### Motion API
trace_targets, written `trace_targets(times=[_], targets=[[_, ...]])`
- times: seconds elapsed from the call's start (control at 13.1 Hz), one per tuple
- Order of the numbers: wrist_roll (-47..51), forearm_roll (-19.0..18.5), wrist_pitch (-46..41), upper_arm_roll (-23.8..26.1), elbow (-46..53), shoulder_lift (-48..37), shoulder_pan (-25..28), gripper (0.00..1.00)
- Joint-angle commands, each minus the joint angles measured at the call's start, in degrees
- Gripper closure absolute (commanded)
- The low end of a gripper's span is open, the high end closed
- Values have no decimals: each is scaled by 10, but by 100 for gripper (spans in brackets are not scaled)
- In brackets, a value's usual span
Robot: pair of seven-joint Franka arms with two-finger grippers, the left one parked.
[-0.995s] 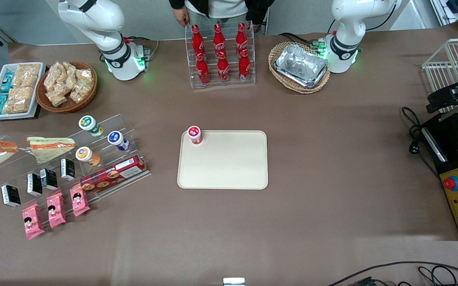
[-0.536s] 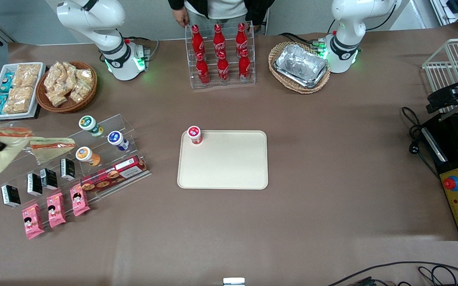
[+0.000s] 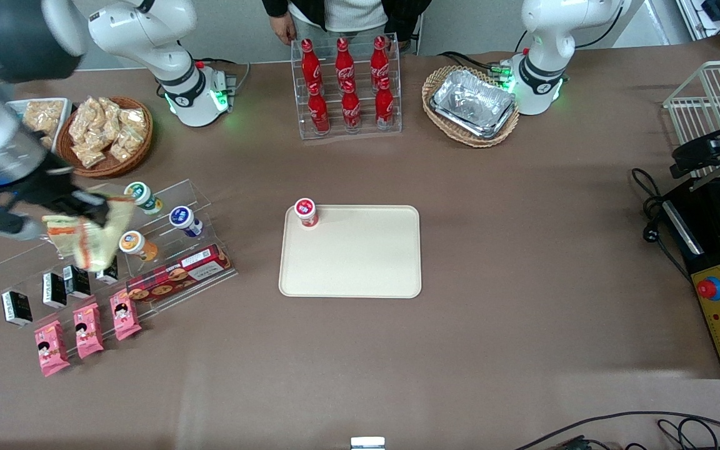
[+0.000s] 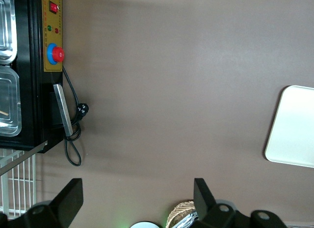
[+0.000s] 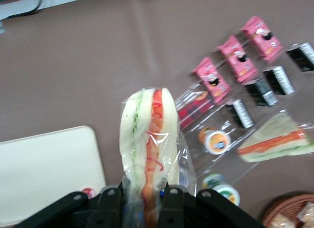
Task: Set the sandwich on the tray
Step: 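Carry the sandwich over the cream tray with the right gripper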
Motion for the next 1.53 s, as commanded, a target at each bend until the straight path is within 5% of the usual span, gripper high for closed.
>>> trace_targets(times=[0.0,0.31,0.54,1.45], targets=[[93,-21,6,17,15,16,84,100],[232,-16,59,21,14,70,189,100],[209,-15,106,26,14,119,216,100],[-205,-24,196,49,68,274,231,100]])
